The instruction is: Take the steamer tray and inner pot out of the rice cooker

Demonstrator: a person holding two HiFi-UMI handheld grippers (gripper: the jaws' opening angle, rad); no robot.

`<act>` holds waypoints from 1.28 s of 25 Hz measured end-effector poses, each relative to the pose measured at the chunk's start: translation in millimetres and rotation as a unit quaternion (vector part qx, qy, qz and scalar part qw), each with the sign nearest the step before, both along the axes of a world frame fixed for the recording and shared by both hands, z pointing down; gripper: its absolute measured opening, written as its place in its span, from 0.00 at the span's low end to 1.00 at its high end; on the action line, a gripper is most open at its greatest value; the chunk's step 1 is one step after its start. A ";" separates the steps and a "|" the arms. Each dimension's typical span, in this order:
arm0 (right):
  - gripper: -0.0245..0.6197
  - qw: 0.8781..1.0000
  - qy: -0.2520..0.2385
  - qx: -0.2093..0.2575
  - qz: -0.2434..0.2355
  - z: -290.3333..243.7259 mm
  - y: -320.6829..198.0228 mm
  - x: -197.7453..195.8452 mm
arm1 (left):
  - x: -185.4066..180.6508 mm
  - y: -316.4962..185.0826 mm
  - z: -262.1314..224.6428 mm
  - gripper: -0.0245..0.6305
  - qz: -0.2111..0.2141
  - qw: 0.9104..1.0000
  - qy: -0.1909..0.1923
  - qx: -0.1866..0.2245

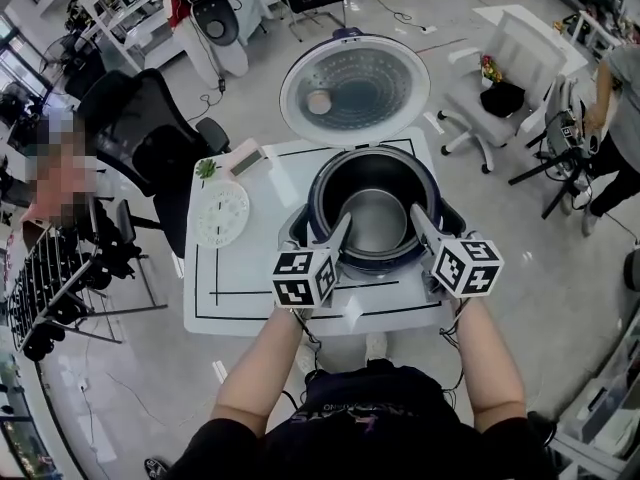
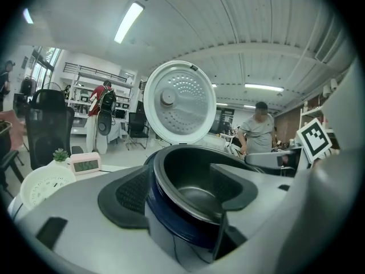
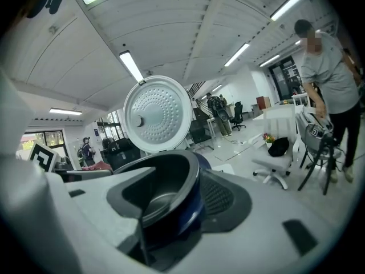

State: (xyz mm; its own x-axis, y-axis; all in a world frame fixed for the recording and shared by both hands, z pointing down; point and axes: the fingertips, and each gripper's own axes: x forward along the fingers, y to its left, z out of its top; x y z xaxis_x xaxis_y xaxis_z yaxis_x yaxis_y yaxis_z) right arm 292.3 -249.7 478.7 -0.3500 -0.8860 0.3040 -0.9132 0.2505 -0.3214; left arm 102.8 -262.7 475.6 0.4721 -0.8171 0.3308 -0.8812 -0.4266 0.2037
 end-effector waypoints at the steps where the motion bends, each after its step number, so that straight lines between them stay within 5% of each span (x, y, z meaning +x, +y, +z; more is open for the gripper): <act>1: 0.40 1.000 0.001 0.000 -0.002 0.0 -1.1 -1.6 | -0.5 -1.2 1.7 0.53 -0.003 1.000 0.000 -0.002; 16: 0.39 1.000 0.018 0.010 0.016 -1.0 -5.3 -4.6 | 2.9 -6.5 5.4 0.51 -0.042 0.998 -0.032 0.019; 22: 0.39 0.999 0.022 0.022 0.022 -8.3 -0.4 -8.0 | 2.4 -5.8 1.8 0.51 -0.042 0.999 -0.001 0.008; 24: 0.39 0.998 0.036 0.042 0.019 -19.3 2.4 -12.8 | 6.1 -3.0 -9.5 0.51 -0.034 0.999 -0.005 0.027; 25: 0.36 0.997 0.044 0.057 0.018 -27.2 4.2 -15.9 | 12.1 0.4 -17.2 0.39 -0.021 0.999 -0.016 0.043; 32: 0.36 0.998 0.006 0.061 0.024 -39.4 4.6 -19.8 | 19.3 8.7 -37.3 0.41 -0.002 0.998 0.005 0.063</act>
State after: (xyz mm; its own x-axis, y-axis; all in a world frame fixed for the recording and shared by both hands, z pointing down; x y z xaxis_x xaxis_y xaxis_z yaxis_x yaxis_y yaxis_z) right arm 272.5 -245.1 439.3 -0.3031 -0.9324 0.1968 -0.9289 0.2430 -0.2795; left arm 122.1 -254.0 438.2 0.4725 -0.8532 0.2210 -0.8806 -0.4466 0.1584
